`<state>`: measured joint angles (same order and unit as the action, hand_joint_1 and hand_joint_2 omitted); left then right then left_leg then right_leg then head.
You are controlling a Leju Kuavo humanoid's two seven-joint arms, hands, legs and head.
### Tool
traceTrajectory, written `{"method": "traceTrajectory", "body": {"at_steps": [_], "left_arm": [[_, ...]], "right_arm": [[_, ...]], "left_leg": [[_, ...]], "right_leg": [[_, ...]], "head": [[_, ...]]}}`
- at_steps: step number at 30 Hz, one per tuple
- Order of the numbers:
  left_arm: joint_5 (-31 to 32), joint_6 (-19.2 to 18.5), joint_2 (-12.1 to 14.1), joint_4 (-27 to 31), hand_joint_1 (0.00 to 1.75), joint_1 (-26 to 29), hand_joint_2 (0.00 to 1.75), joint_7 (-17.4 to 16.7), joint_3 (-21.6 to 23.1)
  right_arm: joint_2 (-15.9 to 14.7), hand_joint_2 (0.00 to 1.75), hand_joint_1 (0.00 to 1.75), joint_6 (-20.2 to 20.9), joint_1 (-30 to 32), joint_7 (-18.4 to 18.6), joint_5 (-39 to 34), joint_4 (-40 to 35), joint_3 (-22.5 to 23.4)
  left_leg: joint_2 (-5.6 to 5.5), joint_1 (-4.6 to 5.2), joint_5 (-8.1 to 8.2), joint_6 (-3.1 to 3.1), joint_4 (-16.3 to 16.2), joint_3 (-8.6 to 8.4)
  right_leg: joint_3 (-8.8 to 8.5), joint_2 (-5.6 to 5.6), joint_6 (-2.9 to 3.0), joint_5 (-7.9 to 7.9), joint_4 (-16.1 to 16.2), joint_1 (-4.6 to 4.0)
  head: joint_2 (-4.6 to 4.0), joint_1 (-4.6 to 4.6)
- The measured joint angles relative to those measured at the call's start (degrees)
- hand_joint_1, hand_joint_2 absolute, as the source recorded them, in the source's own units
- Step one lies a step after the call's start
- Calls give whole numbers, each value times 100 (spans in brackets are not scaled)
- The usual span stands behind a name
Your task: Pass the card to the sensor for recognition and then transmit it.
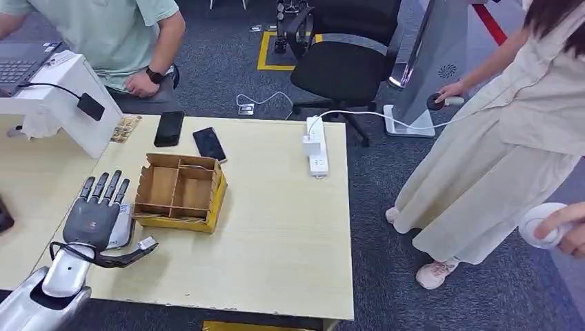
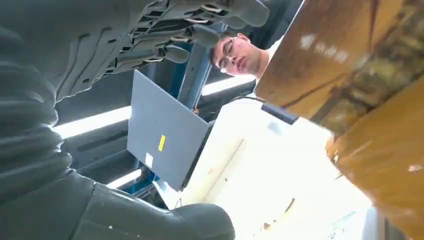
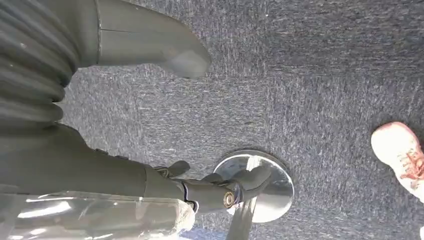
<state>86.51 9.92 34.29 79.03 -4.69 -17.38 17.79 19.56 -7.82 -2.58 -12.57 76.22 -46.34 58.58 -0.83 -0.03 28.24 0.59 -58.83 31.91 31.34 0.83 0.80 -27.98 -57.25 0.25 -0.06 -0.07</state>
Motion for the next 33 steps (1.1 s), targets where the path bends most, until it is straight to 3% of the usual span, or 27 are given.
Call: {"method": "traceTrajectory", "body": {"at_steps": [12,18,20,23,26,28,30,33], "left_arm": [[0,223,-8,383,0,636,175,986,-518],[0,310,-87,496,0,831,175,1120,-658],[0,458,53,496,0,825,175,668,-564],[0,546,528,496,0,574,175,-392,5],[0,570,912,496,0,252,175,-1133,738],[0,562,1190,494,0,-139,175,-1762,1501],[0,570,1385,481,0,-473,175,-2095,2116],[0,573,1585,457,0,-830,175,-2231,2776]], "right_arm": [[0,175,0,-2,2,-101,37,-7,94],[0,175,0,-26,-4,-123,52,4,127],[0,175,0,-37,-12,-125,61,15,133],[0,175,0,-61,-24,-125,94,31,140],[0,175,0,-87,-40,-125,103,55,142],[0,175,0,-107,-44,-125,114,66,146],[0,175,0,-111,-50,-125,129,74,146],[0,175,0,-116,-49,-125,129,92,149]], "left_leg": [[0,0,1,0,0,0],[0,0,0,0,0,0],[0,0,0,-1,0,-1],[-5,-1,-2,-4,0,-1],[-4,-1,-5,-8,0,0],[-7,-5,-6,-10,0,1],[-7,-4,-6,-10,0,1],[-3,-4,-6,-9,0,1]], "right_leg": [[2,0,0,-1,0,0],[0,-2,0,-1,0,0],[3,0,1,0,0,-4],[1,-6,1,0,0,-7],[4,-5,2,0,0,-9],[0,-8,3,1,0,-10],[1,-7,3,2,-3,-7],[1,-1,3,2,-3,-7]], "head": [[0,0],[2,0],[2,2],[0,2],[2,-4],[2,13],[2,-2],[0,0]]}}
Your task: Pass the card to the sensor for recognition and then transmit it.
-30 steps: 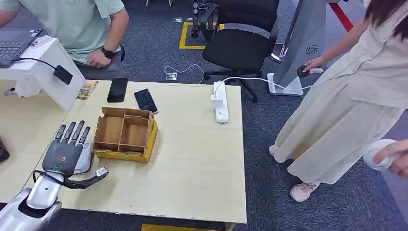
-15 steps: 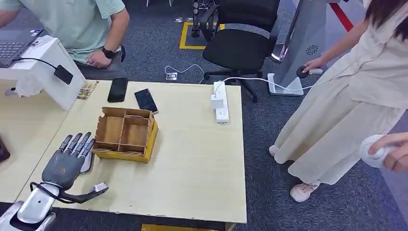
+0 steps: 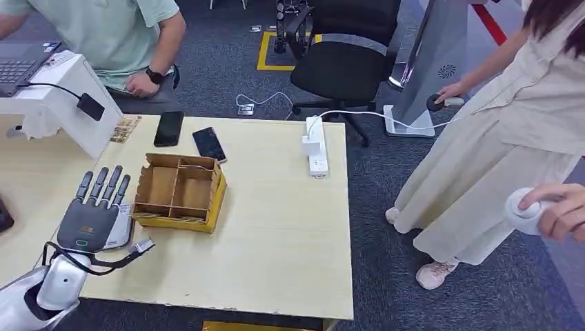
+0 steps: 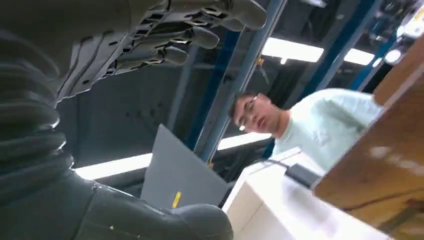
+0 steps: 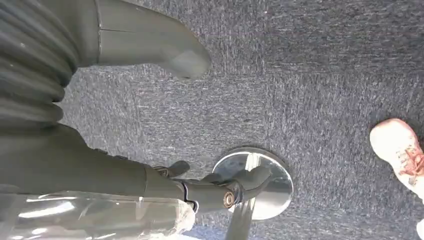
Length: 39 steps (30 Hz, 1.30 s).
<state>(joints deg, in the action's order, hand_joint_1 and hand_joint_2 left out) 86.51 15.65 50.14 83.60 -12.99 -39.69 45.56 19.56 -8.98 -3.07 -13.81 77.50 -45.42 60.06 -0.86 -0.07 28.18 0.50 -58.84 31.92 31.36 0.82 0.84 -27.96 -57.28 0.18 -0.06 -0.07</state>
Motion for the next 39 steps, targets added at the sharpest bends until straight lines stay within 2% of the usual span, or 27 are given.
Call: {"method": "traceTrajectory", "body": {"at_steps": [8,14,16,19,22,24,26,27,29,33,39], "left_arm": [[0,42,223,-90,0,-491,175,2,880],[0,142,199,-208,0,-492,175,32,1044],[0,252,135,-216,0,-356,175,305,930],[0,413,-84,-221,0,-14,175,903,377],[0,411,-383,-219,0,361,175,1787,-400],[0,407,-646,-206,0,622,175,2529,-1045],[0,369,-1031,-197,0,842,175,3239,-1751],[0,352,-1258,-192,0,937,175,3474,-2079],[0,293,-1565,-166,0,1083,175,3667,-2605],[0,289,-1952,-135,0,1218,175,3873,-3279],[0,256,-2245,-74,0,1276,175,3836,-3684]], "right_arm": [[0,175,0,4,-6,0,0,13,2],[0,175,0,9,1,0,-2,13,7],[0,175,0,15,2,0,-15,13,9],[2,175,0,22,2,-2,-17,13,13],[4,175,0,26,3,-20,-20,13,15],[7,175,0,35,4,-28,-20,13,18],[9,175,0,39,6,-39,-20,13,24],[9,175,0,39,6,-46,-17,13,24],[11,175,0,39,7,-59,-18,13,26],[11,175,0,39,6,-61,-13,13,26],[13,175,0,59,6,-59,35,13,28]], "left_leg": [[-2,1,0,0,0,3],[2,1,0,0,0,4],[4,1,0,0,0,3],[5,1,1,0,0,6],[6,2,1,0,0,6],[10,2,1,0,0,5],[9,6,1,1,0,6],[8,5,1,2,0,6],[9,5,1,1,0,7],[6,6,1,1,0,7],[6,5,1,1,0,7]], "right_leg": [[3,-3,0,-1,1,2],[5,-1,0,0,1,0],[6,2,0,0,1,1],[10,5,0,0,2,0],[11,6,0,0,2,4],[12,10,0,0,3,3],[12,9,0,0,3,7],[10,9,0,0,3,7],[11,9,-1,0,3,4],[10,7,-1,0,3,4],[10,4,-1,0,3,2]], "head": [[2,-2],[2,0],[2,-2],[2,0],[2,0],[2,0],[2,-2],[2,-2],[0,2],[2,2],[2,0]]}}
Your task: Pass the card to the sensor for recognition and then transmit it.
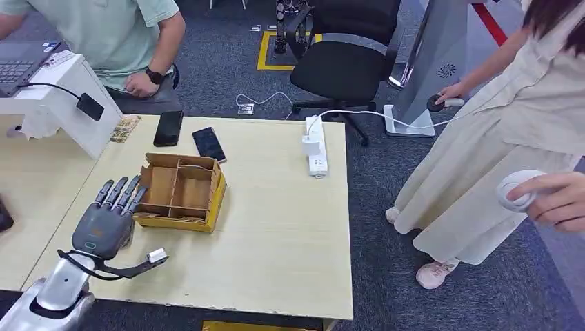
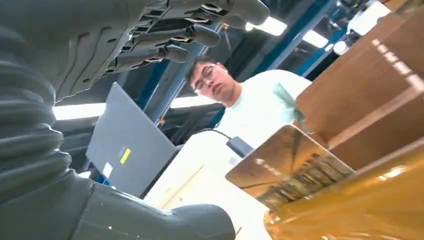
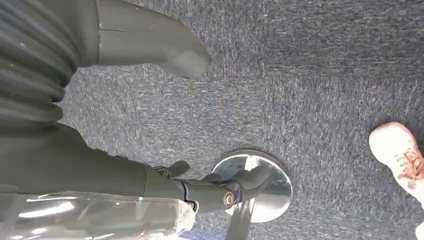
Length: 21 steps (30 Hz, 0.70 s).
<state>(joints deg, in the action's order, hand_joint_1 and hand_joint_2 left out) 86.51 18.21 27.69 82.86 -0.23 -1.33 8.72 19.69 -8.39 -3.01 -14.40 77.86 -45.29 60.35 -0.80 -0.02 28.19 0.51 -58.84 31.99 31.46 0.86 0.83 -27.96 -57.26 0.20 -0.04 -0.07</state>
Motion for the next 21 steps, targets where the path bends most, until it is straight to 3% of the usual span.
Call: {"method": "traceTrajectory", "body": {"at_steps": [10,21], "left_arm": [[0,-81,-288,72,0,9,175,79,-299],[-112,-773,-744,118,0,164,175,1235,-932]], "right_arm": [[0,175,0,22,0,2,17,0,2],[0,175,0,29,-2,-11,-11,13,9]], "left_leg": [[-2,-1,0,0,0,1],[-2,-1,0,0,0,2]], "right_leg": [[-1,-2,0,0,0,0],[-1,-4,0,0,0,0]], "head": [[0,-2],[0,0]]}}
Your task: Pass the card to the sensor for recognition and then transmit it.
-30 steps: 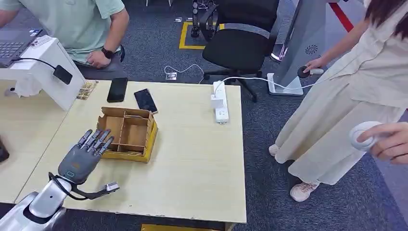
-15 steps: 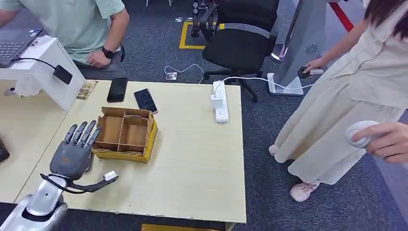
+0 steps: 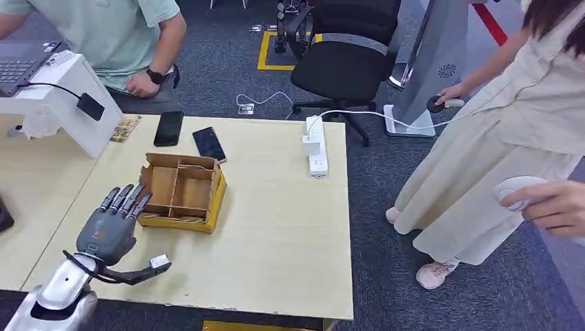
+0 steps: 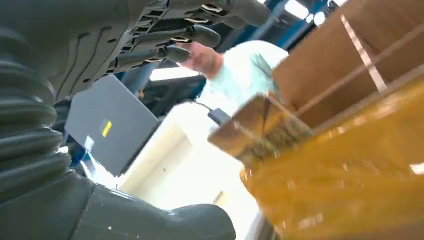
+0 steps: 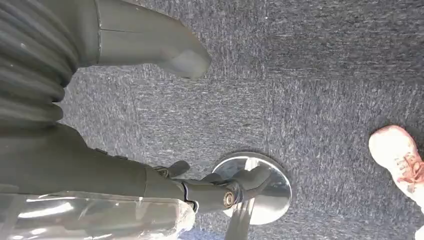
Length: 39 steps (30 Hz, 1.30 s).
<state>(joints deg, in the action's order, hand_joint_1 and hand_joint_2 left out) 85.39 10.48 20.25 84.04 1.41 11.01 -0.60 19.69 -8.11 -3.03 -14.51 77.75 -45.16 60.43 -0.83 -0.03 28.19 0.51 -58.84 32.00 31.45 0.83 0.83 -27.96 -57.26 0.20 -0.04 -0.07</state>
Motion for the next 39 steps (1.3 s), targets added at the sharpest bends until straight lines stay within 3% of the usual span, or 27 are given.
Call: {"method": "traceTrajectory", "body": {"at_steps": [8,24,26,28,29,30,31,32,33,34,39], "left_arm": [[-331,-443,-340,166,0,88,175,70,-305],[-152,-373,-527,280,0,135,175,-22,-495],[-102,-272,-549,282,12,134,175,-22,-497],[-80,-215,-567,282,12,132,175,-22,-499],[-80,-207,-571,282,31,131,175,-22,-499],[-78,-204,-573,282,31,130,175,-22,-499],[-71,-204,-580,282,12,125,175,-22,-499],[-71,-202,-589,282,3,121,175,-22,-499],[-71,-202,-597,282,9,119,175,-22,-499],[-67,-202,-606,282,54,118,175,-22,-499],[-47,-202,-611,282,54,115,175,-2,-499]], "right_arm": [[0,175,0,4,-2,2,-9,17,-2],[0,175,0,2,-3,13,-9,35,-2],[0,175,0,0,-3,13,-9,35,-2],[0,175,0,-2,-3,13,-9,35,-4],[0,175,0,-2,-3,13,-7,35,-4],[0,175,0,-2,-3,13,-7,35,-4],[0,175,0,-2,-3,13,-7,35,-4],[0,175,0,-2,-3,13,-7,35,-4],[0,175,0,-2,-3,13,-7,35,-4],[0,175,0,-2,-3,13,-7,35,-4],[0,175,0,-4,-4,13,-7,46,-9]], "left_leg": [[0,0,0,0,0,0],[-1,0,0,0,0,0],[-1,0,0,0,0,0],[-1,0,0,0,0,0],[-1,0,0,0,0,0],[-1,0,0,0,0,0],[-1,0,0,0,0,0],[-1,0,0,0,0,0],[-1,0,0,0,0,0],[-1,0,0,0,0,0],[-1,0,0,0,0,-1]], "right_leg": [[-1,-1,0,0,0,0],[0,-2,0,0,0,0],[0,-2,0,0,0,0],[0,-2,0,0,0,0],[0,-2,0,0,0,0],[0,-2,0,0,0,0],[0,-2,0,0,0,0],[0,-2,0,0,0,0],[0,-2,0,0,0,0],[0,-2,0,0,0,0],[0,-2,0,0,0,0]], "head": [[0,0],[0,0],[-2,0],[-2,0],[0,0],[-2,-2],[0,0],[0,-2],[-2,0],[-2,-2],[0,-2]]}}
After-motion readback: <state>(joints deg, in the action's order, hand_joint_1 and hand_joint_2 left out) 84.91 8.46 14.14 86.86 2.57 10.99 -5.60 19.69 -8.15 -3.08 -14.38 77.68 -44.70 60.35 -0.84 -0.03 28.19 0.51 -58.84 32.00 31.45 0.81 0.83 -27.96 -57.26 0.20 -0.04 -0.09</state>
